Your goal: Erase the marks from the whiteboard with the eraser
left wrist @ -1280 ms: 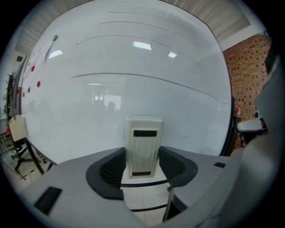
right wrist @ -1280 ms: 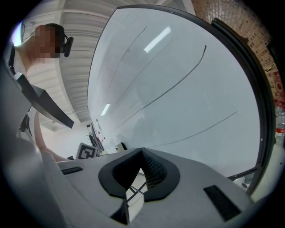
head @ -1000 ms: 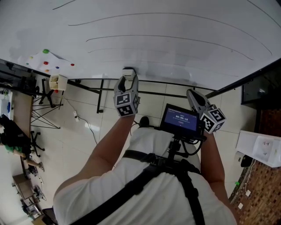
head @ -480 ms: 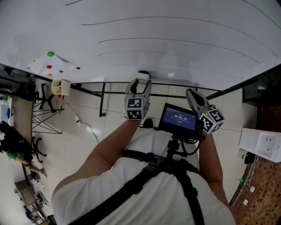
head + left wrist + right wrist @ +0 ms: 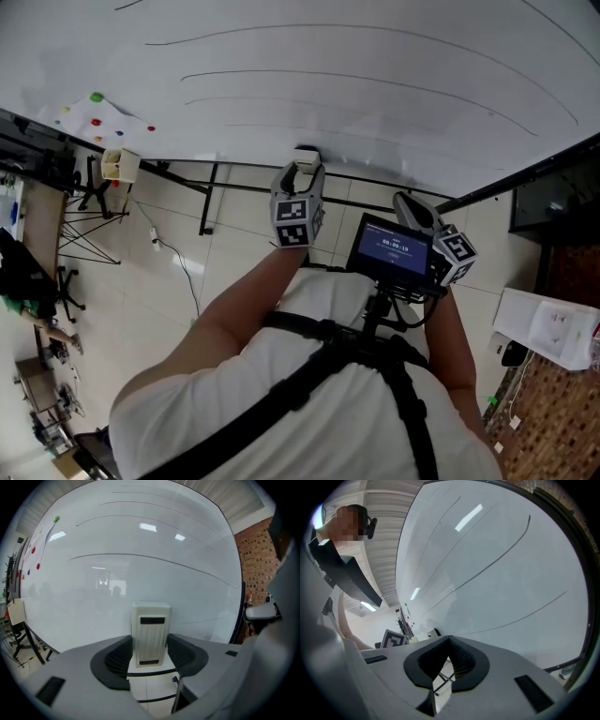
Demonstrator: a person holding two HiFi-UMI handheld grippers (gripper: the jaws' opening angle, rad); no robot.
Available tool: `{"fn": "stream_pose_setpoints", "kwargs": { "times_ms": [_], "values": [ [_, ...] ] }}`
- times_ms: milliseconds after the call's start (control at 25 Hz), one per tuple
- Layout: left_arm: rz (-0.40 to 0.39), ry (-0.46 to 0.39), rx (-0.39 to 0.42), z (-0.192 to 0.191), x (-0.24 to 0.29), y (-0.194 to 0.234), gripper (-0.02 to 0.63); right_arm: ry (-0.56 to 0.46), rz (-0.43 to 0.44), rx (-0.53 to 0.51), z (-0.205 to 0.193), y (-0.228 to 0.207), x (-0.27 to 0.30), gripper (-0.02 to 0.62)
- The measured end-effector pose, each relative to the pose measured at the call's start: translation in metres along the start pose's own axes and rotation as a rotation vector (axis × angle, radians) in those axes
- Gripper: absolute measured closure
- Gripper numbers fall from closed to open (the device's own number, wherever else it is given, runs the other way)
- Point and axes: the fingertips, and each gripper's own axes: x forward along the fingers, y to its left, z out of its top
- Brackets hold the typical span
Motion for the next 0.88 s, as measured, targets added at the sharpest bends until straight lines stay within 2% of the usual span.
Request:
{"fn": "stream_pose_setpoints", "kwargs": {
  "times_ms": [80, 280, 480, 600, 720, 880],
  "values": [
    [0.027, -0.001, -0.025, 0.001, 0.001, -0.010, 0.341, 0.008, 0.013, -0.002, 0.002, -0.006, -0.008, 0.580],
    [0.097, -0.020, -0.073, 0.000, 0.012, -0.067, 0.341, 0.012, 0.034, 0.007, 0.012, -0.056, -0.065, 0.580],
    [0.074, -0.023, -0.044, -0.004, 0.020, -0.128, 0.341, 0.020, 0.070, 0.014, 0.013, -0.076, -0.096, 0.580],
    [-0.011, -0.021, 0.002, -0.005, 0.024, -0.160, 0.341, 0.015, 0.085, 0.015, 0.012, -0.080, -0.103, 0.580],
    [-0.086, -0.023, 0.104, -0.009, 0.026, -0.191, 0.341, 0.010, 0.088, 0.022, 0.011, -0.089, -0.116, 0.580],
    [-0.065, -0.043, 0.190, -0.012, 0.027, -0.207, 0.341, 0.010, 0.087, 0.031, 0.010, -0.110, -0.145, 0.580]
  ]
}}
